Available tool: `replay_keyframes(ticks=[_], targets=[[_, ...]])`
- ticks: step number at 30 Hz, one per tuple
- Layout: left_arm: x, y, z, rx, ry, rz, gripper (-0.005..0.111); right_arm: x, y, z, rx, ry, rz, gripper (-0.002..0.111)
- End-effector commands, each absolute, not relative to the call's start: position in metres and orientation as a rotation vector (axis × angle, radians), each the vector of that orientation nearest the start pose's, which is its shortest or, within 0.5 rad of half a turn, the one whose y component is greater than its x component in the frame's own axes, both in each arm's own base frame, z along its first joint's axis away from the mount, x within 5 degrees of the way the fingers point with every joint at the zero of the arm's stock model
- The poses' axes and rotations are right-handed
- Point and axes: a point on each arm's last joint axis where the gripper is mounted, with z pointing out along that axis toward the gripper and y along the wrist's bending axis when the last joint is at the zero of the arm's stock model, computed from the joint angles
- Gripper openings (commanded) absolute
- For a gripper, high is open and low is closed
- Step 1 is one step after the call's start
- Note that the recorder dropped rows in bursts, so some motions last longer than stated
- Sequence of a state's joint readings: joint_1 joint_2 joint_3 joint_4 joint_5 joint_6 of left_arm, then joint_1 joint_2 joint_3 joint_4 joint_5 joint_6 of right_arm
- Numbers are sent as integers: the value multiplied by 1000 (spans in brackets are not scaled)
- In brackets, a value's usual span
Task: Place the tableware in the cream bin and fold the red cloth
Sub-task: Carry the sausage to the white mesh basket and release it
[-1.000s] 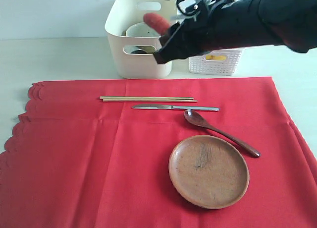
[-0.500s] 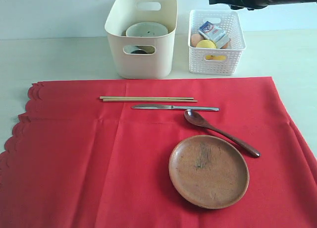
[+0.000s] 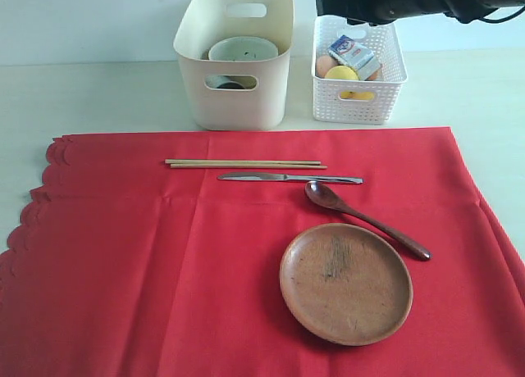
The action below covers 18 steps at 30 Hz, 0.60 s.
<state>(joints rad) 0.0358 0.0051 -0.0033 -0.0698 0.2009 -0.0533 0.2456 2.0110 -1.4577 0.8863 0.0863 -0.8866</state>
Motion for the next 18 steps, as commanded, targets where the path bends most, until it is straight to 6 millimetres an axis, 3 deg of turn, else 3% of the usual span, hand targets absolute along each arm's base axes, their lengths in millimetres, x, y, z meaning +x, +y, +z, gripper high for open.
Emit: replay_keyframes(ticks=[1,12,18], targets=[[56,1,195,-121,1678,-74,0,467,117,212,-260,2057,173,0],[56,1,195,-121,1678,-74,0,476,113,191,-214,2054,101,0],[56,1,195,-121,1678,-74,0,478,110,188,-151,2044,91,19]])
